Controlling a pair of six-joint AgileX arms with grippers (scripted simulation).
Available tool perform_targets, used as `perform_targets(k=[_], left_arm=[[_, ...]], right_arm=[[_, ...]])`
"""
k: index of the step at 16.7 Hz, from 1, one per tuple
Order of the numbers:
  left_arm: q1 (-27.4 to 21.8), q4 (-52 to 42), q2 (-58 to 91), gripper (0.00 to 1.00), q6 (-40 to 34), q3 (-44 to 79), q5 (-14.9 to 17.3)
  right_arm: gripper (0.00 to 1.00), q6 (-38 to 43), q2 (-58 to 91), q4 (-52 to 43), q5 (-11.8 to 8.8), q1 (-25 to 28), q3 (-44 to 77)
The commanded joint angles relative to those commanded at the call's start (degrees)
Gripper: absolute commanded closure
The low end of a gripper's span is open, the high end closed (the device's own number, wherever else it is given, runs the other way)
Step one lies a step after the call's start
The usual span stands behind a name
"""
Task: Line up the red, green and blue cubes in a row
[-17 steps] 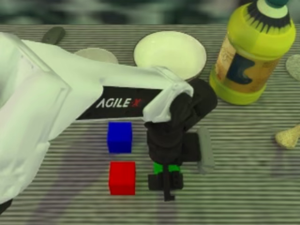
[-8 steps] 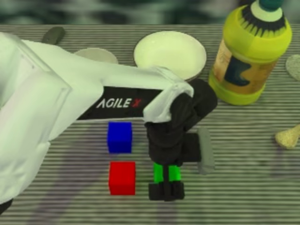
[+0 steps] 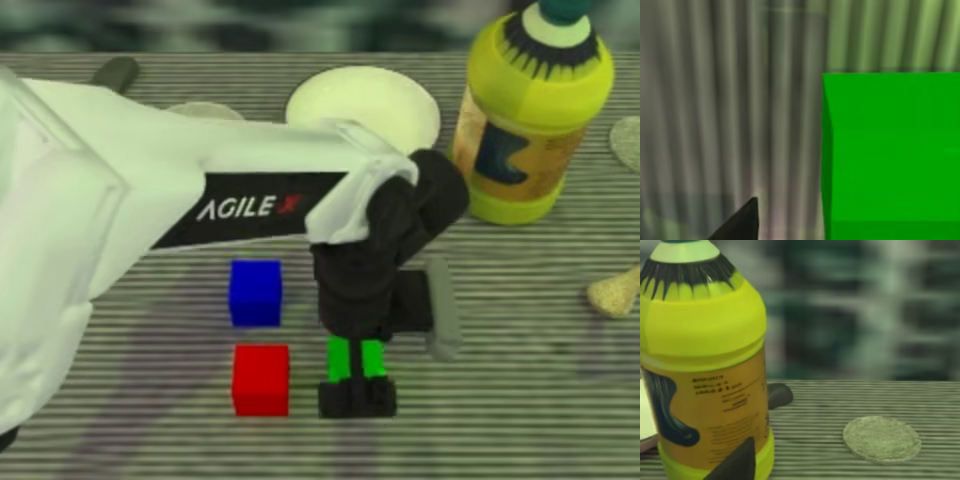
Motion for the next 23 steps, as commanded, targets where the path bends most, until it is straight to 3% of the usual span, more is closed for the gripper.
perform_targets(k=[5,10,13,18,23], left_arm=[[0.7,-9.3,-3.6,0.00,-0.2,5.4,0.0],[0.5,-9.5,-3.6,0.00,-0.3,5.6,0.0],[1.4,-9.6,-3.2,0.00,-4.0,6.2,-0.1],[5.6,-9.9,-1.6,0.00,-20.5,7.6,0.0],[11.4,-10.5,0.2,0.00,-44.2,8.3,0.4]], right_arm=[[0.00,0.0,0.0,0.0,0.0,0.0,0.0],[0.00,0.0,0.0,0.0,0.0,0.0,0.0],[0.00,0.0,0.0,0.0,0.0,0.0,0.0],[0.00,0.0,0.0,0.0,0.0,0.0,0.0],[0.00,0.0,0.0,0.0,0.0,0.0,0.0]])
